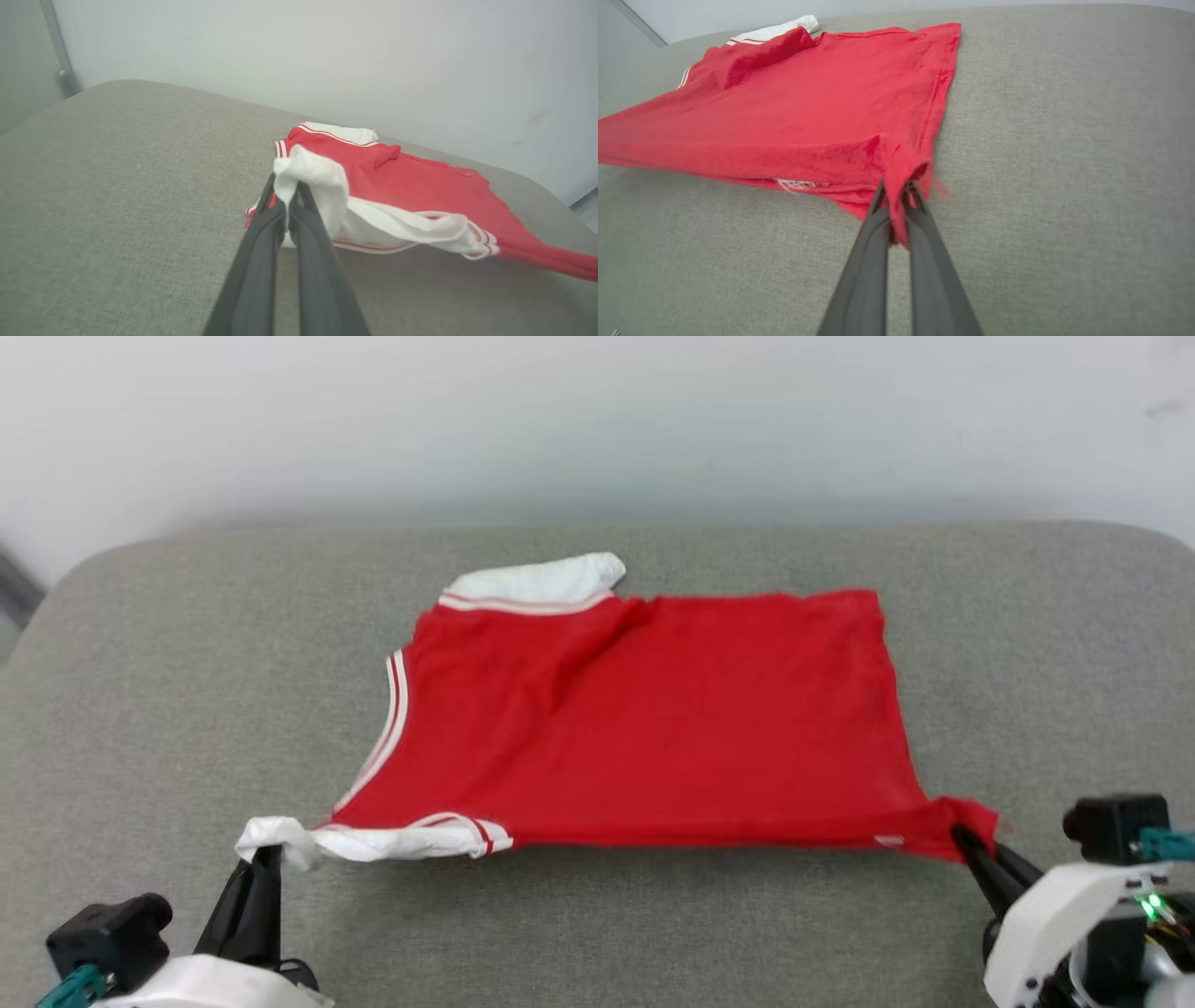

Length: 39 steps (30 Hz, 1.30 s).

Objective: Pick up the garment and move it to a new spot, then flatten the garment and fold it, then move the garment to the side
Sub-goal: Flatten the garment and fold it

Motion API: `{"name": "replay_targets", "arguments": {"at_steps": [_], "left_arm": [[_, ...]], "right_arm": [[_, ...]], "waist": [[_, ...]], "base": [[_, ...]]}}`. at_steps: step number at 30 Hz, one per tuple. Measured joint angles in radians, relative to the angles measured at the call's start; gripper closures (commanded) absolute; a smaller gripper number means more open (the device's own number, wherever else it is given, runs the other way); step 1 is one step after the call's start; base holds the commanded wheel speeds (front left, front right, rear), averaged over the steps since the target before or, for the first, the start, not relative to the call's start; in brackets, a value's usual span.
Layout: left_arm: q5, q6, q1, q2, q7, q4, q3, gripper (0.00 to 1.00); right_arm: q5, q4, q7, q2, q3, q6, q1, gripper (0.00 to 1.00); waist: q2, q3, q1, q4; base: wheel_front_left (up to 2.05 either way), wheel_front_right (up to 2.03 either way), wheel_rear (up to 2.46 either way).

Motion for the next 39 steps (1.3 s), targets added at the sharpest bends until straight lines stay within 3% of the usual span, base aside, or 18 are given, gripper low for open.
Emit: {"name": "replay_targets", "arguments": {"at_steps": [6, 11, 18, 32, 34, 35, 36, 37, 39], "left_arm": [[0.022, 0.074, 0.076, 0.042, 0.079, -0.191, 0.010, 1.00], [0.028, 0.084, 0.074, 0.059, 0.121, -0.231, 0.003, 1.00], [-0.011, 0.008, -0.089, 0.044, 0.138, -0.064, -0.033, 1.00], [-0.060, -0.151, -0.378, -0.026, 0.104, 0.382, -0.087, 1.00], [-0.064, -0.169, -0.407, -0.036, 0.109, 0.437, -0.099, 1.00], [-0.072, -0.177, -0.419, -0.044, 0.115, 0.460, -0.106, 0.78], [-0.073, -0.179, -0.429, -0.051, 0.114, 0.485, -0.109, 0.48], [-0.073, -0.185, -0.438, -0.054, 0.111, 0.503, -0.111, 0.04], [-0.077, -0.193, -0.453, -0.058, 0.105, 0.538, -0.110, 0.00]], "right_arm": [[-0.074, -0.280, 0.193, 0.056, -0.113, 0.000, 0.143, 1.00], [-0.114, -0.372, 0.298, 0.077, -0.150, 0.000, 0.154, 1.00], [-0.122, -0.243, 0.319, 0.087, -0.100, -0.001, 0.004, 1.00], [-0.095, 0.116, 0.204, 0.042, 0.060, -0.001, -0.253, 1.00], [-0.092, 0.168, 0.180, 0.041, 0.075, -0.001, -0.273, 0.56], [-0.094, 0.192, 0.166, 0.039, 0.083, -0.001, -0.280, 0.02], [-0.097, 0.214, 0.149, 0.038, 0.090, -0.001, -0.287, 0.00], [-0.098, 0.233, 0.130, 0.039, 0.096, -0.001, -0.296, 0.00], [-0.092, 0.264, 0.091, 0.044, 0.108, -0.001, -0.307, 0.00]], "waist": [[0.0000, -0.021, 0.0000, 0.011], [0.0000, -0.006, 0.0001, 0.008], [0.0000, 0.066, 0.0003, -0.003], [0.0000, 0.192, 0.0006, -0.021], [0.0000, 0.202, 0.0006, -0.023], [0.0000, 0.206, 0.0006, -0.023], [0.0000, 0.209, 0.0006, -0.023], [0.0000, 0.212, 0.0005, -0.023], [0.0000, 0.212, 0.0005, -0.024]], "base": [[0.00, 0.00, 0.00], [0.00, 0.00, 0.00], [0.00, 0.00, 0.00], [0.00, 0.00, 0.00], [0.00, 0.00, 0.00], [0.00, 0.00, 0.00], [0.00, 0.00, 0.00], [0.00, 0.00, 0.00], [0.00, 0.00, 0.00]]}}
